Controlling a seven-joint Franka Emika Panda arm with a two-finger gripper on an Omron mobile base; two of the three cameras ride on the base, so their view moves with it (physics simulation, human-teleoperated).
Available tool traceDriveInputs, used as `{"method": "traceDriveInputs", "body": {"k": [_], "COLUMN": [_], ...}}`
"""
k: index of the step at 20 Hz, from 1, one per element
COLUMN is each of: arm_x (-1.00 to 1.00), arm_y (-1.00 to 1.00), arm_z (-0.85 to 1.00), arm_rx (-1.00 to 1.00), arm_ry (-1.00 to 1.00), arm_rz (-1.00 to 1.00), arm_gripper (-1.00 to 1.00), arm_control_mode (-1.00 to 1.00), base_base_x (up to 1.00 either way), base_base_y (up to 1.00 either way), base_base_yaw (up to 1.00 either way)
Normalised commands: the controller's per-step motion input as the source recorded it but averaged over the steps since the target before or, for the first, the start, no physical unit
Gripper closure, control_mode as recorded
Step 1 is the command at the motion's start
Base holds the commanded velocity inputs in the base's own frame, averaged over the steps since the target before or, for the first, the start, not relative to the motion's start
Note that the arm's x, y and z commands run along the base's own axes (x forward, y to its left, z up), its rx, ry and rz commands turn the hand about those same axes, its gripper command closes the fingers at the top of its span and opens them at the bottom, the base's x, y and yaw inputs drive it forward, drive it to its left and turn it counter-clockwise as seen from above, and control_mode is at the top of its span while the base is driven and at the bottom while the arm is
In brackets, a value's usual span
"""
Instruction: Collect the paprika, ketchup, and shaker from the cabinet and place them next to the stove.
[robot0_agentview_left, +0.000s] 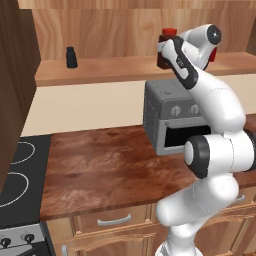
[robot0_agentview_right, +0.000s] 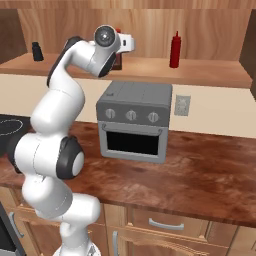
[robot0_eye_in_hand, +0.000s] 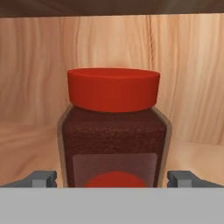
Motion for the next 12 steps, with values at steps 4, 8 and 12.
{"method": "traceDriveInputs", "body": {"k": [4, 8, 12], "arm_x": [0.11, 0.12, 0.13], "arm_y": [0.00, 0.01, 0.00], "arm_z": [0.00, 0.00, 0.00], "arm_rx": [0.00, 0.00, 0.00], "arm_ry": [0.02, 0.03, 0.01], "arm_rz": [0.00, 0.00, 0.00], "arm_gripper": [-1.00, -1.00, -1.00], "arm_control_mode": [-1.00, -1.00, -1.00], "base_base_x": [0.00, 0.00, 0.00], "base_base_y": [0.00, 0.00, 0.00], "base_base_yaw": [0.00, 0.00, 0.00]}}
